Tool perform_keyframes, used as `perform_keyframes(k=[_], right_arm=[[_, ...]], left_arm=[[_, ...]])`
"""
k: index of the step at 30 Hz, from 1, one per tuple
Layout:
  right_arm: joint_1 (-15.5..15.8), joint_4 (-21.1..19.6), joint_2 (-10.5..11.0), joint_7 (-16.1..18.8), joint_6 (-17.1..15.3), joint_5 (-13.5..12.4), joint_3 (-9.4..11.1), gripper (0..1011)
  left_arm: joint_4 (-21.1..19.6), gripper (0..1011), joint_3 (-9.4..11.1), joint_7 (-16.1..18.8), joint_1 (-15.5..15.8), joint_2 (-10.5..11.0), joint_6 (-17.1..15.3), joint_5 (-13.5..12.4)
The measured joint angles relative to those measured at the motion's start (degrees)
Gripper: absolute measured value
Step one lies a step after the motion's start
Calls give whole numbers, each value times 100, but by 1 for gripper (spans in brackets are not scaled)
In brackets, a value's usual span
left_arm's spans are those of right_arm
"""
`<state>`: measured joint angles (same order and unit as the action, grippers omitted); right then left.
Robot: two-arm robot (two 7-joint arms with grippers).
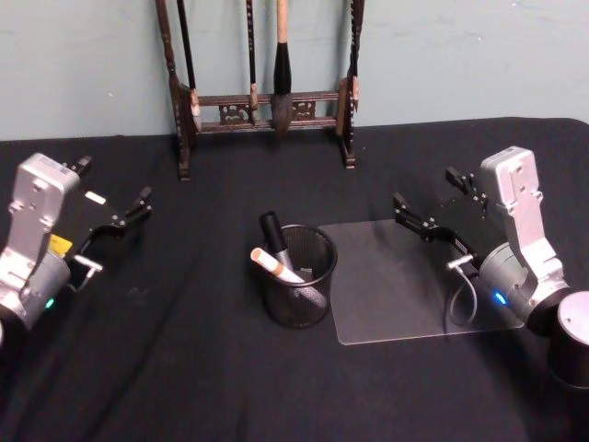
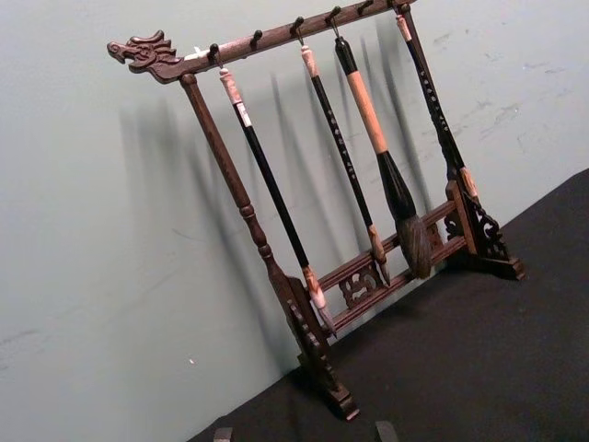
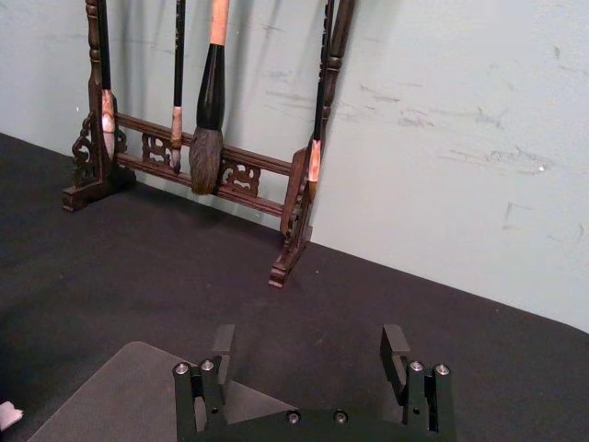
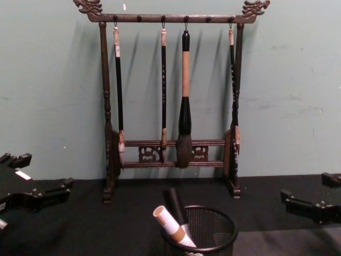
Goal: Pick up the water-based marker from the table and place it into the pen holder.
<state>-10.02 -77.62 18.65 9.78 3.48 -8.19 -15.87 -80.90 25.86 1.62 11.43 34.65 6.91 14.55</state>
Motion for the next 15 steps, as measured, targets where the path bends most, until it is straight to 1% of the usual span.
perform_keyframes(k=[15], right_arm=[[0,0,0,0,0,0,0,1003]], left_arm=[[0,1001,0,0,0,0,0,0]])
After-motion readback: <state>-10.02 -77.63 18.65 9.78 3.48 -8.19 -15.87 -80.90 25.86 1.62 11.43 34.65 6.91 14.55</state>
